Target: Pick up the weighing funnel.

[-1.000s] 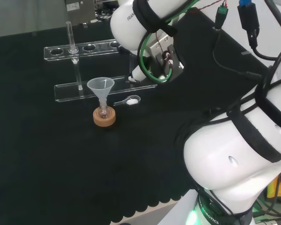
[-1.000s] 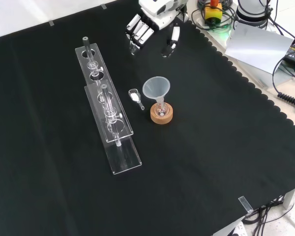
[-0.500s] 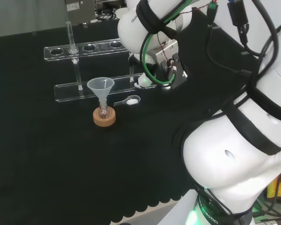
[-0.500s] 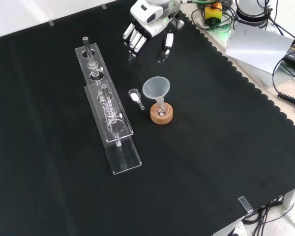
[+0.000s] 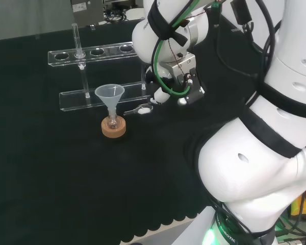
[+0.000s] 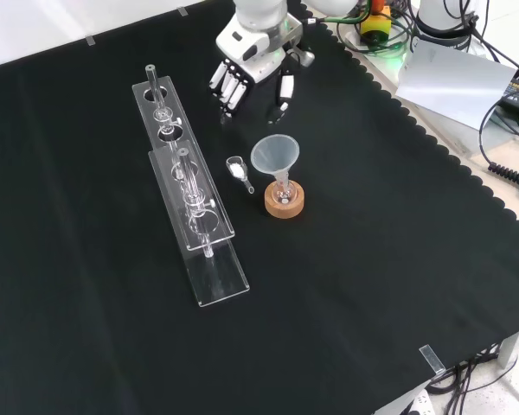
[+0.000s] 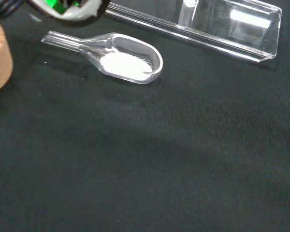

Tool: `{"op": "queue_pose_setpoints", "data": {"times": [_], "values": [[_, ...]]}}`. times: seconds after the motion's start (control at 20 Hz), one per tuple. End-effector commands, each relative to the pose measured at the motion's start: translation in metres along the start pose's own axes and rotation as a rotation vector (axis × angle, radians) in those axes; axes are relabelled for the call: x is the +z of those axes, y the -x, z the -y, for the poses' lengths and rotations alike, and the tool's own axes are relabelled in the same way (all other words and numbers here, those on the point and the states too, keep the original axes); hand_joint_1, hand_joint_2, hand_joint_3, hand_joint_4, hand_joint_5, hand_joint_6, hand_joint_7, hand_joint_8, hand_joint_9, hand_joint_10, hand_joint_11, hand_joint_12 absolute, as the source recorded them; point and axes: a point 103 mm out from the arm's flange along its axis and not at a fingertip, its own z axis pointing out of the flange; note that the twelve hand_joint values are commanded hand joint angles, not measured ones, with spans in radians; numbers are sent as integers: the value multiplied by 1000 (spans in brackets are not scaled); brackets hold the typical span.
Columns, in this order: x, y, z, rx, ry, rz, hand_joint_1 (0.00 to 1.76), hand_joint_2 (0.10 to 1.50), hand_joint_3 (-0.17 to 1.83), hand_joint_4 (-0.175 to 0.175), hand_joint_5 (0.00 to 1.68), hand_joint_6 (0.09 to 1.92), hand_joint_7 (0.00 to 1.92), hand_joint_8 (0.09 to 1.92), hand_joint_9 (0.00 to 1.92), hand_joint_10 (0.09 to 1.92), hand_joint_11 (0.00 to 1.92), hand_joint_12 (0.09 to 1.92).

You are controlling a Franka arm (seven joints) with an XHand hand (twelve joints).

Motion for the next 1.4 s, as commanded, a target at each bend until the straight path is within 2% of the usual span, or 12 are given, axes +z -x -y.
{"op": "queue_pose_setpoints", "data": {"times": [0.05,0.4,0.7,1.4], "values": [[31,9,-38,-4,-10,-65,837,680,539,-74,634,191,601,700,873,505,548,1241],[45,9,-51,-17,-35,-92,850,661,561,-76,599,242,587,731,869,515,549,1236],[50,2,-57,-28,-57,-90,854,649,585,-77,528,423,582,744,864,530,548,1241],[65,-5,-62,-27,-86,-68,856,648,590,-77,522,481,568,747,857,533,539,1242]]}}
